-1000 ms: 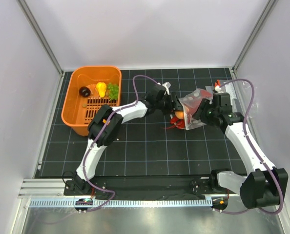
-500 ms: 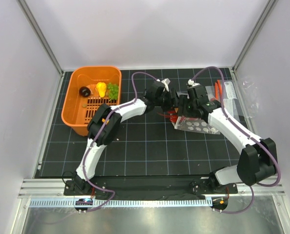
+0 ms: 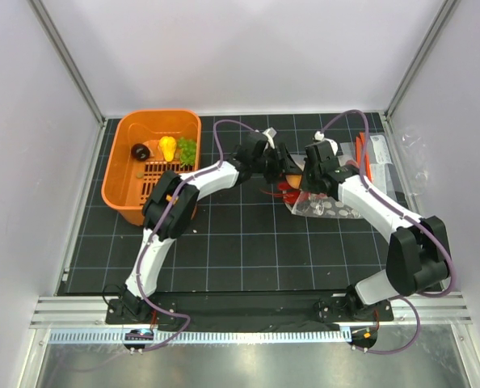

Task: Place the food in the zip-top bag and seal the zipper
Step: Place the fake fruit in the zipper food storage bag.

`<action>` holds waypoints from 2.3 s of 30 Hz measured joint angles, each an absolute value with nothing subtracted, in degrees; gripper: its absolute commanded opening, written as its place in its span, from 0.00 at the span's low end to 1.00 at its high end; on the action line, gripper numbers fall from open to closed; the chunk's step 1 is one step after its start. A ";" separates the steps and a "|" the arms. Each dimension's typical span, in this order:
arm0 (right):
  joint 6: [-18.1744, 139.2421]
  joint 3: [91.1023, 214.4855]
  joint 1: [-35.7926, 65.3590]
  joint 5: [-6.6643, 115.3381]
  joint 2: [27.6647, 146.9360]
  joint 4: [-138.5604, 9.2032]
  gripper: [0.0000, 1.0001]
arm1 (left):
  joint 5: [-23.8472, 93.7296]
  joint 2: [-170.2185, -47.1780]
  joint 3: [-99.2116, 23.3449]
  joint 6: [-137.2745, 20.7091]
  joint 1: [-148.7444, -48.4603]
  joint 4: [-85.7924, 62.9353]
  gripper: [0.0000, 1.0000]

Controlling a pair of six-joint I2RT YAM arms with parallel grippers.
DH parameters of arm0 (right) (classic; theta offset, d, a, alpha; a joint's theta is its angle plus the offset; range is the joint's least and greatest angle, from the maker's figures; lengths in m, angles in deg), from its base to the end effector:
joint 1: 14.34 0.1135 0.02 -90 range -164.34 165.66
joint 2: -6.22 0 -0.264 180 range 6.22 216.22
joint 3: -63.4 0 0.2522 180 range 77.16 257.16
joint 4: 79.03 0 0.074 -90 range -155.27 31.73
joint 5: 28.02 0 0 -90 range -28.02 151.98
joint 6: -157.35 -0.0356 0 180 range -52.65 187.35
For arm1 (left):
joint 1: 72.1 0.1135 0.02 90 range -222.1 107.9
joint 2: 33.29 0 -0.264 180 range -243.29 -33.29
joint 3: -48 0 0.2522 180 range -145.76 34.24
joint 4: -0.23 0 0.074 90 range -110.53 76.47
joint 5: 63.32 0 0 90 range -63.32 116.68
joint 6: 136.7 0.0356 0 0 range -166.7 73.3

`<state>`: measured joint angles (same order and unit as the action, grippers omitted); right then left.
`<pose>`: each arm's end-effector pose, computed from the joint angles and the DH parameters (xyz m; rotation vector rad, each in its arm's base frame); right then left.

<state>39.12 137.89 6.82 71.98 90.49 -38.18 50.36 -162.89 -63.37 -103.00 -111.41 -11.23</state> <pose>0.2926 0.1066 0.2490 0.2269 2.4330 0.1709 0.3936 -0.3408 0.1852 -0.0645 2.3838 -1.3522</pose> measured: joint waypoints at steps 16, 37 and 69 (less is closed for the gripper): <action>33.92 135.70 6.80 73.92 83.47 -41.88 0.01 | 53.29 -161.04 -65.51 -113.20 -111.50 -19.68 0.05; 23.10 122.96 7.22 75.17 73.29 -45.55 0.01 | 53.62 -164.73 -70.64 -111.08 -115.43 -24.25 0.91; 20.48 120.19 6.67 74.40 71.10 -46.01 0.01 | 45.01 -151.94 -62.89 -87.63 -112.99 -40.58 0.68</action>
